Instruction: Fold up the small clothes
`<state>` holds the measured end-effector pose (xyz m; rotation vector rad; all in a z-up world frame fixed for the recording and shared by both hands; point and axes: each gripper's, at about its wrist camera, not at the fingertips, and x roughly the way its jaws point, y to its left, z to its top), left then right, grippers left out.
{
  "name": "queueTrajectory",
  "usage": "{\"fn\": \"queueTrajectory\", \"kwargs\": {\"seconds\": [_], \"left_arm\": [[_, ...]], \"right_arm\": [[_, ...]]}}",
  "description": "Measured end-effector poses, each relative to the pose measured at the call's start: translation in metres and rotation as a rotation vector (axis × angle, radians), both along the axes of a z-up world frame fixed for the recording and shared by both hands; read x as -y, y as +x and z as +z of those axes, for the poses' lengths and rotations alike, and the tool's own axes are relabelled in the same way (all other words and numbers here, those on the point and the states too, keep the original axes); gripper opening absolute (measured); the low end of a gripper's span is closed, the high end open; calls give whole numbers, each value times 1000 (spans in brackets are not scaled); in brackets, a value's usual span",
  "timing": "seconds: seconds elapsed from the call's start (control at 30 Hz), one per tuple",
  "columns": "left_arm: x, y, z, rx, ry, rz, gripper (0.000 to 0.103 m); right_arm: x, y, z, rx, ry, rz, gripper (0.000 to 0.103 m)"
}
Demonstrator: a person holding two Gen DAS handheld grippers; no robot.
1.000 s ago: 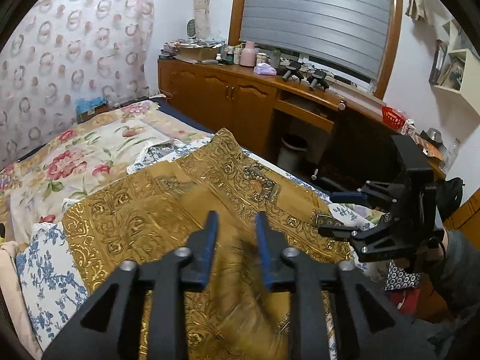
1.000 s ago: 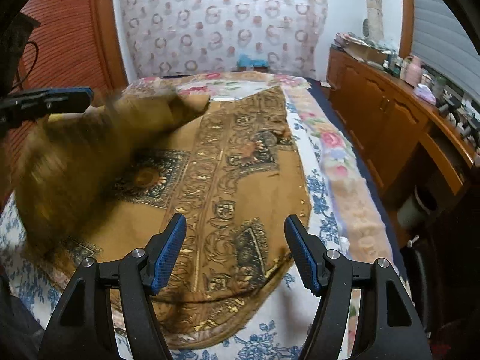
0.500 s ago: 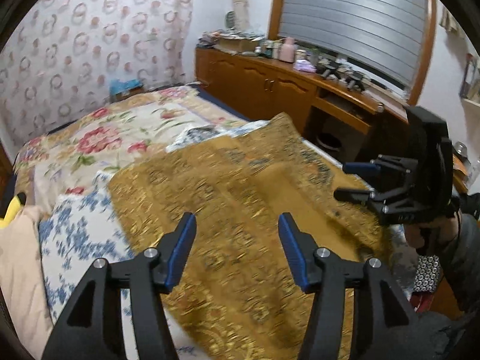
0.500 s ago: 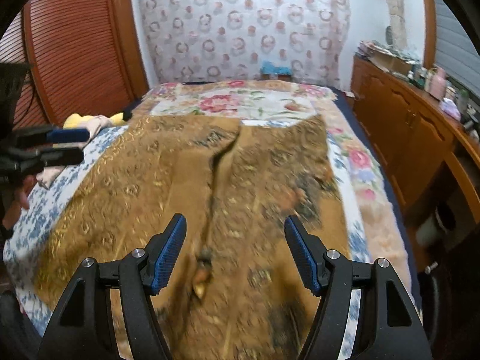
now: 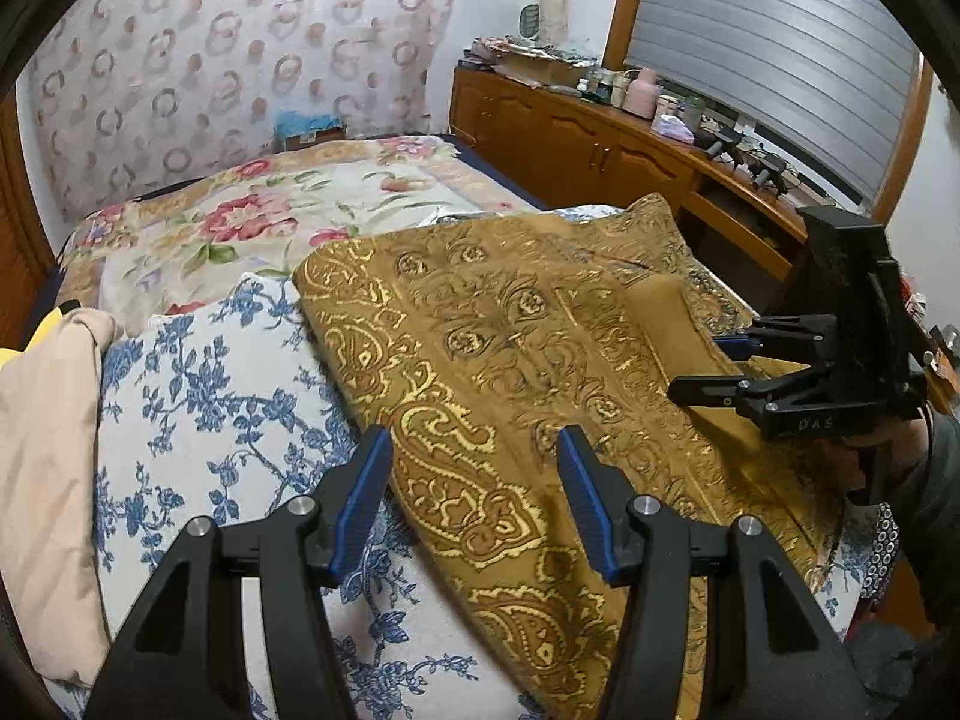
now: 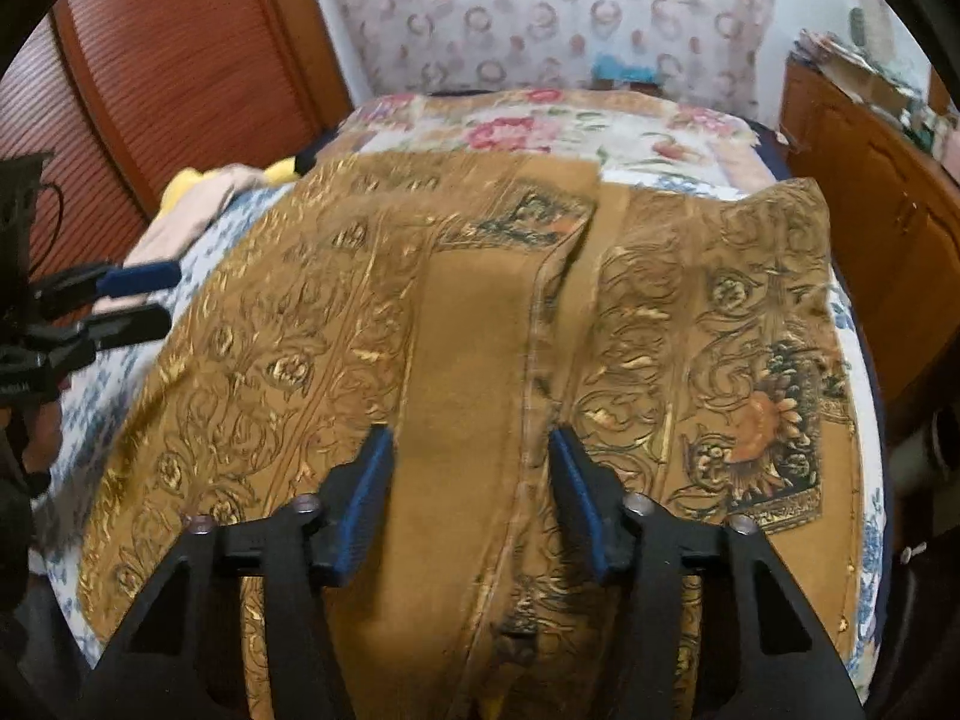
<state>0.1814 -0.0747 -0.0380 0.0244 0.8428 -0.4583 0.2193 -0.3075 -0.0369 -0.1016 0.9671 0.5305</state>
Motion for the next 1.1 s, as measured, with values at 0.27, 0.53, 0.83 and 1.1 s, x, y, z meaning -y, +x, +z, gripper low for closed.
{"fn": "queueTrajectory", "kwargs": {"seconds": [0.27, 0.53, 0.83, 1.1], "left_arm": [[-1, 4, -5, -12, -9, 9, 56], [4, 1, 2, 2, -17, -8, 56], [14, 2, 0, -4, -16, -30, 56], [15, 3, -3, -4, 1, -17, 56]], "right_arm": [[-3, -11, 18, 73, 59, 56, 4], [30, -21, 77, 226, 87, -21, 3], [92, -21, 60, 123, 2, -156, 6], [104, -21, 60, 146, 11, -186, 54]]}}
